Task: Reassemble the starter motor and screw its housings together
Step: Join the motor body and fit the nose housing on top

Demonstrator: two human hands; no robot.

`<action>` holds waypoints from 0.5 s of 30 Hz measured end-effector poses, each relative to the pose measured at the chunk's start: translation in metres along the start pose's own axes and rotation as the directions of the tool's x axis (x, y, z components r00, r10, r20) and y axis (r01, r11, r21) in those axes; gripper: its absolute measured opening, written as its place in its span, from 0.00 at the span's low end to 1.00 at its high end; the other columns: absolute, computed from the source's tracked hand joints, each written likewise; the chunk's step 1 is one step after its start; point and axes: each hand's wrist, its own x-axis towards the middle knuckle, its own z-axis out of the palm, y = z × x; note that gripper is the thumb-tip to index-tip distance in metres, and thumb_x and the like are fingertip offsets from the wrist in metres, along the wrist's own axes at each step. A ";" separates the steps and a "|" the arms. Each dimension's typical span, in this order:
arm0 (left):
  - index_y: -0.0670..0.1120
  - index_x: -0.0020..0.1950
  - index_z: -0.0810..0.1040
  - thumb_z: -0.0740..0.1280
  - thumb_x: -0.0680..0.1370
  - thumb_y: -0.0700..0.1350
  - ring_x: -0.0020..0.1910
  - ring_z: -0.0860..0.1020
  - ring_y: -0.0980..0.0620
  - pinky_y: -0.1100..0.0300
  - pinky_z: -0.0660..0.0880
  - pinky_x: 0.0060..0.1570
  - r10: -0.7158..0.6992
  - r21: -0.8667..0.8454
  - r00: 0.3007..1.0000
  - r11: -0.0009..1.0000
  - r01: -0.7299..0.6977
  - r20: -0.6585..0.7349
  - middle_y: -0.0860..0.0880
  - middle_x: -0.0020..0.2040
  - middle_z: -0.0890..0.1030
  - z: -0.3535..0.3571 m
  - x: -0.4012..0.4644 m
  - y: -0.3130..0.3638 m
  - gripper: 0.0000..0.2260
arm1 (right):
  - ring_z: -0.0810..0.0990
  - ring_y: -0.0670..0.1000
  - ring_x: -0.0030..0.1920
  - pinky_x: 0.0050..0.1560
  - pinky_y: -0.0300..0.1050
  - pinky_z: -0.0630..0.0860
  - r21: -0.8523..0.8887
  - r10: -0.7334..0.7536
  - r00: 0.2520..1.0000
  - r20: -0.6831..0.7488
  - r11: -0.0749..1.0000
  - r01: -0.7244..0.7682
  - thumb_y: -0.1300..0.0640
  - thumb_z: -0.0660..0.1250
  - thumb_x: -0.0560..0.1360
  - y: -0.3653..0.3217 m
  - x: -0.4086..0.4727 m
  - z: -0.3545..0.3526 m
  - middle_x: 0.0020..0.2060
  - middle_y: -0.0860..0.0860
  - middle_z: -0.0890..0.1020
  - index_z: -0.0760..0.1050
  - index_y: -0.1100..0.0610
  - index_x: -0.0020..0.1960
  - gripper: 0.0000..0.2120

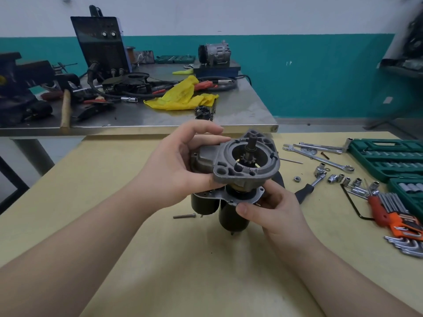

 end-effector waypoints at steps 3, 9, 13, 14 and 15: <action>0.52 0.68 0.77 0.84 0.68 0.40 0.65 0.84 0.45 0.44 0.85 0.58 -0.019 0.007 1.000 1.000 0.019 -0.012 0.47 0.66 0.85 0.002 0.000 -0.004 0.32 | 0.86 0.55 0.63 0.59 0.42 0.82 0.015 -0.001 1.000 -0.006 1.000 0.001 0.57 0.82 0.68 0.002 0.001 0.000 0.59 0.54 0.88 0.86 0.48 0.62 0.23; 0.46 0.63 0.77 0.80 0.68 0.32 0.61 0.86 0.43 0.47 0.86 0.53 -0.031 -0.083 0.998 0.996 0.027 -0.057 0.46 0.64 0.86 0.004 -0.004 -0.009 0.27 | 0.86 0.55 0.63 0.60 0.41 0.81 -0.010 -0.001 1.000 0.010 1.000 0.001 0.57 0.82 0.68 0.002 0.002 -0.003 0.59 0.54 0.88 0.85 0.48 0.64 0.25; 0.46 0.62 0.77 0.81 0.67 0.31 0.61 0.86 0.40 0.45 0.86 0.52 -0.042 -0.110 0.997 0.993 0.034 -0.071 0.44 0.63 0.86 0.004 -0.009 -0.013 0.27 | 0.85 0.55 0.64 0.60 0.42 0.82 -0.067 0.003 1.000 0.001 0.998 -0.003 0.54 0.83 0.68 0.003 0.002 -0.004 0.60 0.52 0.88 0.84 0.46 0.65 0.25; 0.45 0.62 0.77 0.82 0.67 0.31 0.61 0.86 0.40 0.45 0.86 0.53 -0.049 -0.110 0.997 0.993 0.041 -0.067 0.43 0.63 0.86 0.004 -0.010 -0.014 0.28 | 0.86 0.54 0.63 0.60 0.41 0.82 -0.081 0.001 1.000 -0.008 0.997 -0.002 0.54 0.83 0.67 0.002 0.002 -0.004 0.60 0.51 0.88 0.85 0.45 0.64 0.25; 0.44 0.62 0.77 0.82 0.66 0.32 0.61 0.86 0.40 0.46 0.86 0.53 -0.053 -0.109 0.997 0.993 0.046 -0.064 0.43 0.63 0.86 0.005 -0.012 -0.015 0.28 | 0.86 0.53 0.63 0.59 0.41 0.82 -0.092 -0.004 1.000 -0.019 0.996 0.002 0.53 0.83 0.67 0.002 0.002 -0.004 0.60 0.51 0.88 0.85 0.45 0.63 0.25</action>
